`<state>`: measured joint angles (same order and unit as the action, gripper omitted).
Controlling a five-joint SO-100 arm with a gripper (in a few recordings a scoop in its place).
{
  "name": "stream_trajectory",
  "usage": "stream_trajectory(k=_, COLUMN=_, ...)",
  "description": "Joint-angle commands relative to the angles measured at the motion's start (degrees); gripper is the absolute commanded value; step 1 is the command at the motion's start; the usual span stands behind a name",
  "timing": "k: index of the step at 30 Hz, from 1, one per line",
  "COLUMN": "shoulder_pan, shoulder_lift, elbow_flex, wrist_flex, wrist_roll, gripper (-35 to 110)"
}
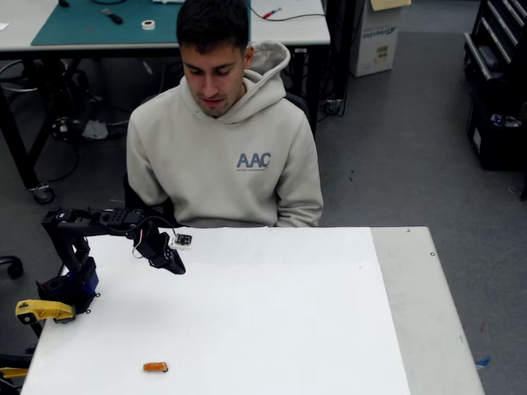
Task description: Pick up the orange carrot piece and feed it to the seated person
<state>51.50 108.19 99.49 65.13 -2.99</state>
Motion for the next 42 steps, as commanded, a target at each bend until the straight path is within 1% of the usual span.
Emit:
stream_trajectory(k=1, shoulder_pan=3.4, shoulder_lift=1.7, elbow_flex=-1.8, wrist_flex=0.4, wrist_roll=-3.4, gripper=-2)
stream_trajectory(k=7, shoulder_pan=9.2, shoulder_lift=1.8, elbow_flex=4.3, wrist_flex=-0.4, wrist_roll=-8.2, gripper=-2)
stream_trajectory(k=8, shoulder_pan=13.1, shoulder_lift=1.8, elbow_flex=5.4, wrist_flex=-0.4, wrist_roll=-12.2, gripper=-2)
stream_trajectory(k=10, shoulder_pan=17.2, shoulder_lift=1.7, elbow_flex=6.2, wrist_flex=-0.4, wrist_roll=-16.3, gripper=-2)
stream_trajectory(k=14, shoulder_pan=21.2, shoulder_lift=1.7, elbow_flex=5.8, wrist_flex=-0.4, wrist_roll=-19.2, gripper=-2)
stream_trajectory(k=19, shoulder_pan=23.0, shoulder_lift=0.6, elbow_flex=5.4, wrist_flex=-0.6, wrist_roll=-20.1, gripper=-2)
stream_trajectory(k=21, shoulder_pan=23.3, shoulder_lift=-0.5, elbow_flex=5.4, wrist_flex=-2.2, wrist_roll=-20.1, gripper=-2)
stream_trajectory(k=25, shoulder_pan=23.5, shoulder_lift=-3.3, elbow_flex=5.4, wrist_flex=-9.5, wrist_roll=-20.0, gripper=-2)
stream_trajectory(k=28, shoulder_pan=25.5, shoulder_lift=-5.6, elbow_flex=5.5, wrist_flex=-15.2, wrist_roll=-20.0, gripper=-2)
stream_trajectory(k=34, shoulder_pan=30.0, shoulder_lift=-9.6, elbow_flex=5.4, wrist_flex=-22.6, wrist_roll=-20.3, gripper=-2)
stream_trajectory(k=37, shoulder_pan=31.8, shoulder_lift=-10.3, elbow_flex=5.4, wrist_flex=-24.5, wrist_roll=-20.3, gripper=-2)
stream_trajectory(k=42, shoulder_pan=33.0, shoulder_lift=-10.5, elbow_flex=5.8, wrist_flex=-24.8, wrist_roll=-20.4, gripper=-2)
